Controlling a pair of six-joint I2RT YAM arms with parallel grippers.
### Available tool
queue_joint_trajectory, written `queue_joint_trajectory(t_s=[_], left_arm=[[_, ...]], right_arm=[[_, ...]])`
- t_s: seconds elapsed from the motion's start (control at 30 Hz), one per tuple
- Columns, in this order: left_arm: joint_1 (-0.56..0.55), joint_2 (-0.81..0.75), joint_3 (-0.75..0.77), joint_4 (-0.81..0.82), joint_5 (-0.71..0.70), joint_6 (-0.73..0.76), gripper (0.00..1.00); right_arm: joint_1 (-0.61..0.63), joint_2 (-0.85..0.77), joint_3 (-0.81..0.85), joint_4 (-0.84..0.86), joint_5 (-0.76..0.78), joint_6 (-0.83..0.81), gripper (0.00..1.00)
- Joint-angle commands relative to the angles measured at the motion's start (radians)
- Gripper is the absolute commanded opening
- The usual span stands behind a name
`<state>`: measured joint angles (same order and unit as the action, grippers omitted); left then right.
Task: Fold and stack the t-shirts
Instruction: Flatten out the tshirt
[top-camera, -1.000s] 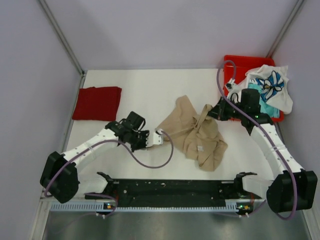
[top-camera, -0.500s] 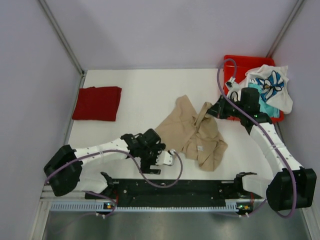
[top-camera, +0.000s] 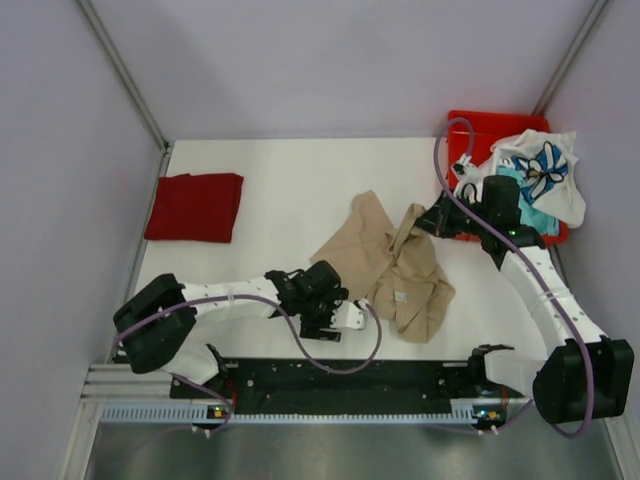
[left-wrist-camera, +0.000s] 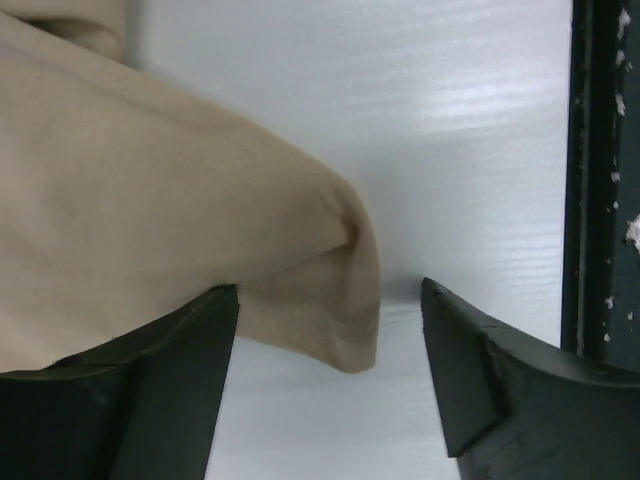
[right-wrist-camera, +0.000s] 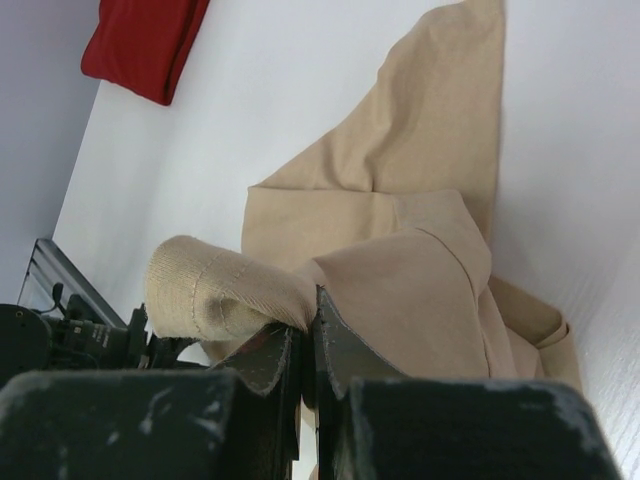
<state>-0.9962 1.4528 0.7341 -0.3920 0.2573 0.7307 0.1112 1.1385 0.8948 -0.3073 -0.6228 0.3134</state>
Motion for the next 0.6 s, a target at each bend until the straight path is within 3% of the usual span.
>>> queue_joint_trajectory(t_s=[0.0, 0.07, 0.13, 0.27, 0.4, 0.57], left_arm=[[-0.007, 0.087, 0.033, 0.031, -0.05, -0.002, 0.69], [-0.007, 0.109, 0.04, 0.01, -0.069, 0.001, 0.41], [-0.005, 0.116, 0.063, -0.011, -0.139, -0.013, 0.0], [0.109, -0.007, 0.149, -0.045, -0.41, -0.037, 0.0], [0.318, -0.196, 0.338, -0.195, -0.492, -0.044, 0.0], [0.505, -0.31, 0.637, -0.428, -0.503, -0.063, 0.0]], right_arm=[[0.008, -0.034, 0.046, -0.006, 0.002, -0.028, 0.0], [0.01, -0.04, 0.061, -0.021, 0.006, -0.037, 0.0], [0.008, -0.054, 0.091, -0.047, 0.021, -0.051, 0.0], [0.008, -0.092, 0.225, -0.139, 0.076, -0.092, 0.0], [-0.008, -0.147, 0.389, -0.202, 0.146, -0.097, 0.0], [-0.007, -0.174, 0.604, -0.257, 0.126, -0.102, 0.0]])
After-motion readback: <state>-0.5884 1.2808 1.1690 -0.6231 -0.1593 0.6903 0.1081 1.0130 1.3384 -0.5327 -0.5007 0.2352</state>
